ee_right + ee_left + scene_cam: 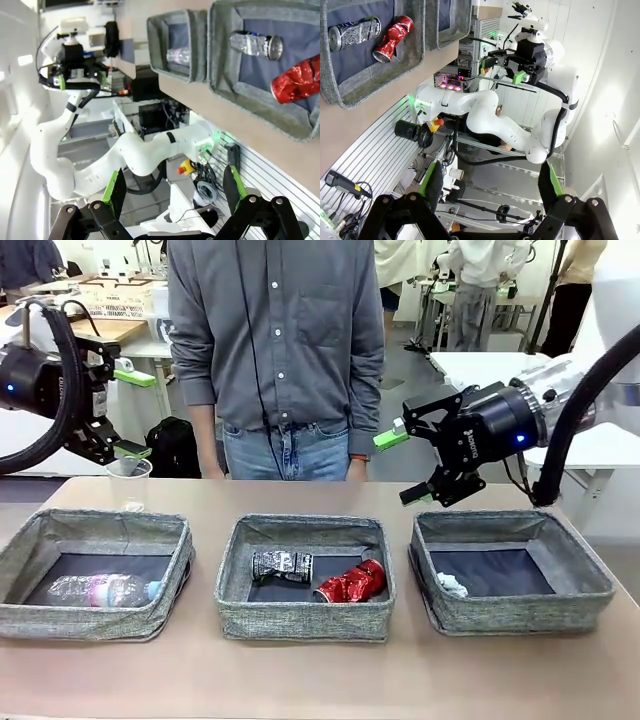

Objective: Sort the waste into the appropriate baskets.
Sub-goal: Place the picked waste into the Fabric basket indicated by the person, then pick up the waste item pointed out by the person.

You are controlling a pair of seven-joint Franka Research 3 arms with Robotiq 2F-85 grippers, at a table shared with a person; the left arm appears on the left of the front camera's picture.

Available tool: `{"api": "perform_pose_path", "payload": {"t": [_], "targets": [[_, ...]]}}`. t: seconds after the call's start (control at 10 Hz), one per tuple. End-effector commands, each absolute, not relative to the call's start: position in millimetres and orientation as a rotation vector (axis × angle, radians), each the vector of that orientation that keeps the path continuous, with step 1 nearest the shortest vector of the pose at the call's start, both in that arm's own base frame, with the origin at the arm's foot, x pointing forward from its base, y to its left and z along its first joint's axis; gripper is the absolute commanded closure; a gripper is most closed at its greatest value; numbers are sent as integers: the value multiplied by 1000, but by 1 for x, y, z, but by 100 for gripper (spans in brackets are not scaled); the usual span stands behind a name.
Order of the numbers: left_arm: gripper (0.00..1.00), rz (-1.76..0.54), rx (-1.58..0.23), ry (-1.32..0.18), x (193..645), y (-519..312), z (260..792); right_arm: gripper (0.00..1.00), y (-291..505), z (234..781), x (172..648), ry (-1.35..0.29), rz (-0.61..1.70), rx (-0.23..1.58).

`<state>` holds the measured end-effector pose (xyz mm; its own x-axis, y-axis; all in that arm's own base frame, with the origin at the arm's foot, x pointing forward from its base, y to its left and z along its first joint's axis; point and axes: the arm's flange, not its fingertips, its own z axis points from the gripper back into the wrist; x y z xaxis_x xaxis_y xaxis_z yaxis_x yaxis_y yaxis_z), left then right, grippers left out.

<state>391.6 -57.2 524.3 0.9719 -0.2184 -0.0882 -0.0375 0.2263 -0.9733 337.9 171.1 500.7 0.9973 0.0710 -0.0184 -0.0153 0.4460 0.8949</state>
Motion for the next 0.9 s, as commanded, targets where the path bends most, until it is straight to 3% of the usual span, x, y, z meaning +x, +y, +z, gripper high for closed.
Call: {"api": "perform_pose_path", "payload": {"t": [0.0,0.8], "targets": [[3,-121,-1345,216,390,-59,527,0,168,500,342,59,70,1114],[3,-121,-1345,216,390,-59,527,0,168,500,342,59,70,1114]]}}
